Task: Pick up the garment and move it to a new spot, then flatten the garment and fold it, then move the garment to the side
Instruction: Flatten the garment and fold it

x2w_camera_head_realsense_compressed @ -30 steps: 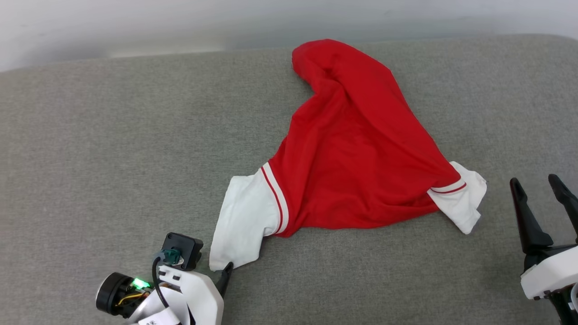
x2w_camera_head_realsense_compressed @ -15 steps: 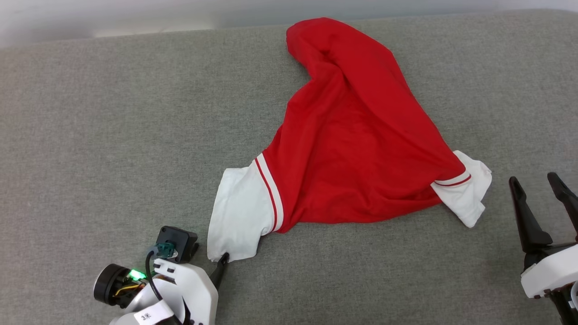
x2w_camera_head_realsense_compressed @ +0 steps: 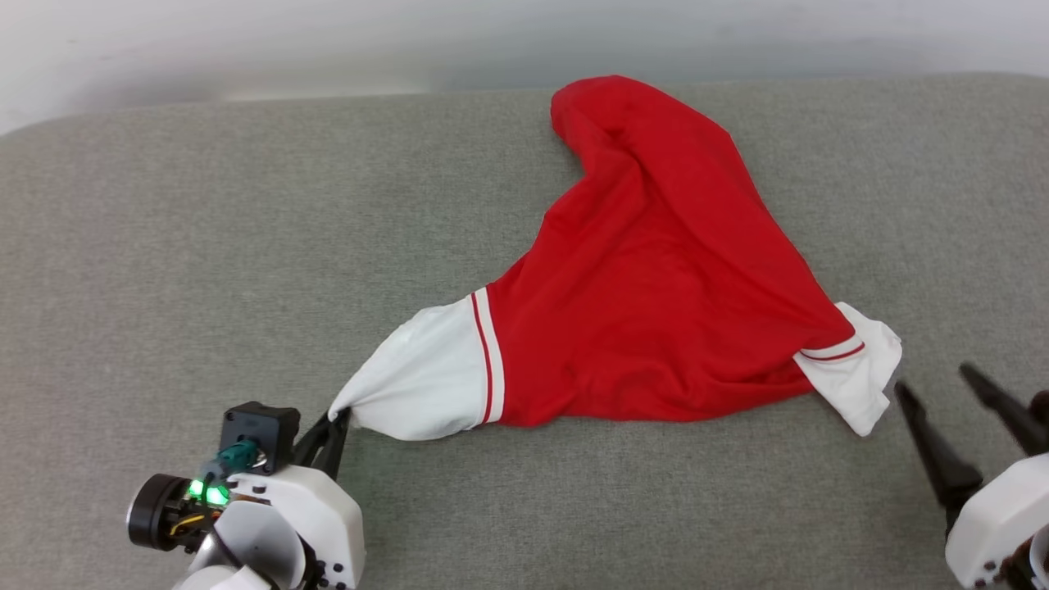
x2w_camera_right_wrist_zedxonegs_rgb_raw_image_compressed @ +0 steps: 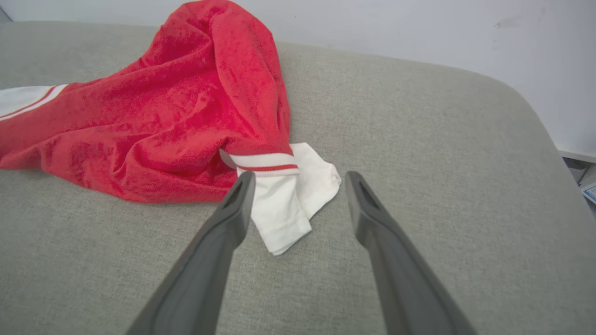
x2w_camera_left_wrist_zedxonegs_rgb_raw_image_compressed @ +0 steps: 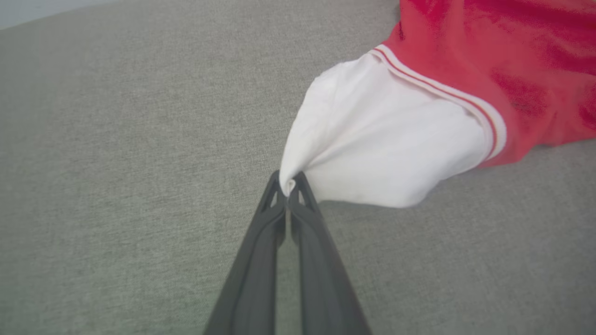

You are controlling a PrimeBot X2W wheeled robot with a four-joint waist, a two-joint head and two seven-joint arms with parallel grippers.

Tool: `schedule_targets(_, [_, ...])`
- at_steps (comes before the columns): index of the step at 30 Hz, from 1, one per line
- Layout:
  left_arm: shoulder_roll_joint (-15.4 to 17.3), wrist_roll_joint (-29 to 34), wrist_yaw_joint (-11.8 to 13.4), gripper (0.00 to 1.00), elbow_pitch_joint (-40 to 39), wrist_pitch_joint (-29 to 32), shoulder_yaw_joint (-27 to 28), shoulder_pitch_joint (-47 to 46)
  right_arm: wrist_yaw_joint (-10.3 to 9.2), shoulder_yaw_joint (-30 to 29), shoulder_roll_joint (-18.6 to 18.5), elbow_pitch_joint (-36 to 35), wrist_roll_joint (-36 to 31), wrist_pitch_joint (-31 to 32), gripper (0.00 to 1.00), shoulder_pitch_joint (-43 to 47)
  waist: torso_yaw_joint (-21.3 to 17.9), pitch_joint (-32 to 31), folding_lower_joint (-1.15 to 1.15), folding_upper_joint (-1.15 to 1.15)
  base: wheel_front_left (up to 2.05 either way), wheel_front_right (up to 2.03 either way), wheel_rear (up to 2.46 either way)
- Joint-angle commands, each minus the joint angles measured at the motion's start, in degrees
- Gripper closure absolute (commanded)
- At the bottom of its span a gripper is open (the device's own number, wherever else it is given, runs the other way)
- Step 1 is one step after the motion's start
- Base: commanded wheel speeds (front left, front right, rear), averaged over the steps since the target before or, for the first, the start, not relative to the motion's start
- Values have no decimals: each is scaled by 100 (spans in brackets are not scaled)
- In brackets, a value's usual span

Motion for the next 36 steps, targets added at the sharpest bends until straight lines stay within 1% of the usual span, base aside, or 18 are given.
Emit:
schedule_targets(1, [23, 18, 51, 100, -135, -99, 53, 106, -4, 136, -187, -76, 84, 231, 0, 140, 88, -94, -1, 0, 0, 0, 0])
schedule_targets(5, [33, 12, 92, 100, -483, -187, 66, 180, -4, 431, -556, -227, 184, 948, 0, 223, 192, -131, -1, 0, 0, 0, 0])
schedule_targets(8, [-11, -6, 84, 100, -680, -157, 2, 196, -4, 583, -735, -187, 116, 1409, 0, 88, 288, -86, -1, 0, 0, 0, 0])
schedule_targets(11, [-44, 5, 83, 100, -830, -149, -85, 163, -4, 635, -744, 60, 20, 1823, 0, -141, 388, 8, -1, 0, 0, 0, 0])
schedule_targets(14, [-64, -9, 39, 100, -898, -155, -154, 106, -4, 761, -727, 384, -29, 2061, 0, -357, 517, 114, -1, 0, 0, 0, 0])
schedule_targets(19, [-78, -23, 6, 100, -943, -148, -237, 38, -3, 1076, -836, 860, -137, 2158, 0, -725, 717, 274, -1, 0, 0, 0, 0])
schedule_targets(29, [-83, -48, -77, 100, -898, -159, -369, -93, -4, 1715, -990, 1913, -236, 1960, 0, -1073, 957, 457, -1, 0, 0, 0, 0])
schedule_targets(30, [-72, -45, -87, 100, -885, -153, -378, -102, -3, 1787, -1003, 2026, -218, 1940, 4, -1090, 962, 452, -1, 0, 0, 0, 0])
schedule_targets(31, [-72, -45, -87, 100, -885, -153, -378, -102, -3, 1787, -1003, 2026, -218, 1940, 4, -1090, 962, 452, -1, 0, 0, 0, 0])
schedule_targets(32, [-63, -50, -95, 100, -873, -152, -384, -111, -4, 1832, -1010, 2112, -196, 1916, 65, -1117, 961, 440, -1, 0, 0, 0, 0])
schedule_targets(33, [-53, -51, -98, 100, -851, -158, -394, -109, -5, 1838, -1020, 2176, -165, 1861, 100, -1151, 955, 413, -1, 0, 0, 0, 0])
schedule_targets(36, [-9, -55, -107, 100, -818, -195, -388, -43, -4, 1853, -1133, 2214, -42, 1716, 100, -1223, 894, 281, -1, 0, 0, 0, 0])
